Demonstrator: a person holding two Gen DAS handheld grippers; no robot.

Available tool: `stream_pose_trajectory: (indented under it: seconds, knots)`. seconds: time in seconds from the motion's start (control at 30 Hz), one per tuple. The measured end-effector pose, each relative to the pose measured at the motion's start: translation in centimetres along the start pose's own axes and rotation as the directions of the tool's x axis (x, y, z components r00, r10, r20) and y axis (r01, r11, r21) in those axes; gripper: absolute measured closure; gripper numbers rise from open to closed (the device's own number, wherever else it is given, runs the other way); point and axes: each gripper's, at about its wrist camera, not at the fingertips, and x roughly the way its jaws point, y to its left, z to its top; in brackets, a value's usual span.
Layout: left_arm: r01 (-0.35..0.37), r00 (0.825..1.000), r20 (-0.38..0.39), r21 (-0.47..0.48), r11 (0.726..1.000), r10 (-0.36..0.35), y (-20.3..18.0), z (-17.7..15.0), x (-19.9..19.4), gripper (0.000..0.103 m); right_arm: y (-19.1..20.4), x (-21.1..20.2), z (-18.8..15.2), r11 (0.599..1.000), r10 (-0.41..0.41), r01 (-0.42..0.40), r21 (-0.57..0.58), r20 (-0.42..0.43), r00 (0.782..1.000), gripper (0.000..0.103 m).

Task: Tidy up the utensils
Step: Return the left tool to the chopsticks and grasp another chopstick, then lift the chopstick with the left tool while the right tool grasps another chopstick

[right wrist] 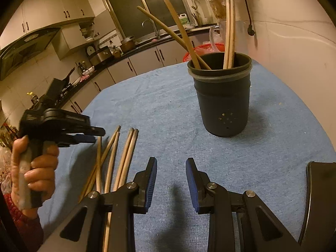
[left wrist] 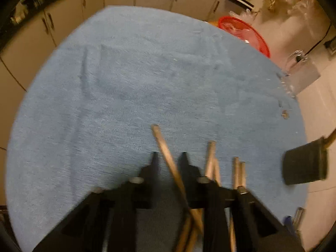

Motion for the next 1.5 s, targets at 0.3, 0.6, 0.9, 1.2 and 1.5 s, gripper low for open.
stream_pose_trajectory:
  seconds: [0.3, 0.6, 0.9, 1.2, 1.5]
  knots:
    - [-0.01, 0.999, -0.043, 0.051, 0.999, 0.012, 4.1, -3.6, -2.2, 0.095, 3.3, 1.4, 2.9, 0.996, 0.057, -0.065, -0.054, -0.139, 0.989, 0.072]
    - [0.025, 1.0, -0.013, 0.078, 0.997, -0.024, 6.5, -5.5, -3.3, 0.095, 6.3, 8.4, 6.2, 0.999, 0.0, -0.014, -0.041, -0.327, 0.945, 0.072]
    - [0.068, 0.998, -0.006, 0.079, 0.995, -0.067, 7.0, -5.4, -3.0, 0.095, 7.3, 12.8, 7.1, 0.989, -0.138, 0.107, -0.1, -0.39, 0.91, 0.072]
    - [0.034, 0.999, -0.003, 0.093, 0.995, -0.033, 6.7, -4.5, -3.2, 0.095, 9.3, 15.2, 7.1, 0.962, -0.24, 0.163, -0.218, -0.397, 0.886, 0.079]
    - [0.055, 0.996, 0.058, 0.118, 0.992, -0.062, 5.6, -4.2, -4.7, 0.096, 8.1, 13.0, 8.3, 0.991, -0.103, 0.068, -0.114, -0.34, 0.935, 0.095]
